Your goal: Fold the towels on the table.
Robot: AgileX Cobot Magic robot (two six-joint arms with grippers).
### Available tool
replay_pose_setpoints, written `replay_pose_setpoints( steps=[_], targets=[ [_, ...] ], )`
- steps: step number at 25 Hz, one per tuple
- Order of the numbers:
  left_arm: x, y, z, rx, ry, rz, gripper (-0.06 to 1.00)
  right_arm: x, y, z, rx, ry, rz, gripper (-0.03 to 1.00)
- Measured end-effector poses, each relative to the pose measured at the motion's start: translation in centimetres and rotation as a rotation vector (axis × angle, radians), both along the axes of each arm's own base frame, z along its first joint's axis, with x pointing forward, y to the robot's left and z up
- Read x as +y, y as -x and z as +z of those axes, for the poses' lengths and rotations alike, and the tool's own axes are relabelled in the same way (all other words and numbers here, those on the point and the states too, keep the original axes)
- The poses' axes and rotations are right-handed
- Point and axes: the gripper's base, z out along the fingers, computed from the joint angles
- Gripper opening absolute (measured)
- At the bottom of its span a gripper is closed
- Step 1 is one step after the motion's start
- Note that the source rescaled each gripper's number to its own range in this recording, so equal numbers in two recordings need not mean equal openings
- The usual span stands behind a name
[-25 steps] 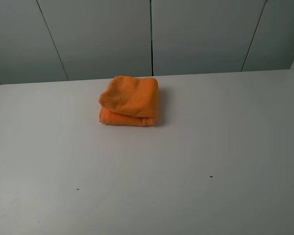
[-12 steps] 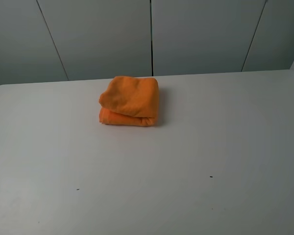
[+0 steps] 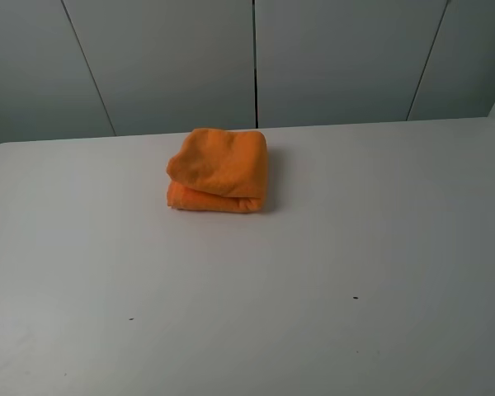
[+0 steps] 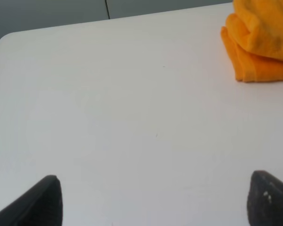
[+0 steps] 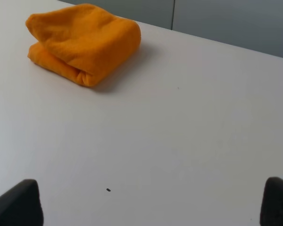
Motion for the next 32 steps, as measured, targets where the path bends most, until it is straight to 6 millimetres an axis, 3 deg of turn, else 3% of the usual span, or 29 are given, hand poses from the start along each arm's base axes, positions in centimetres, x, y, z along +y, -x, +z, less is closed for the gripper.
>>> replay_pose_setpoints(
  steps=[6, 15, 32],
  targets=[
    [0.0, 0.0, 0.0, 0.0, -0.003, 0.005, 1.0, 0.21, 0.09, 0.0, 0.012, -0.03, -0.096, 1.0],
    [-0.05, 0.0, 0.0, 0.0, -0.005, 0.068, 1.0, 0.37, 0.12, 0.0, 0.004, -0.02, -0.443, 1.0],
    [-0.05, 0.0, 0.0, 0.0, -0.005, 0.068, 1.0, 0.39, 0.12, 0.0, 0.005, -0.025, -0.475, 1.0]
  ],
)
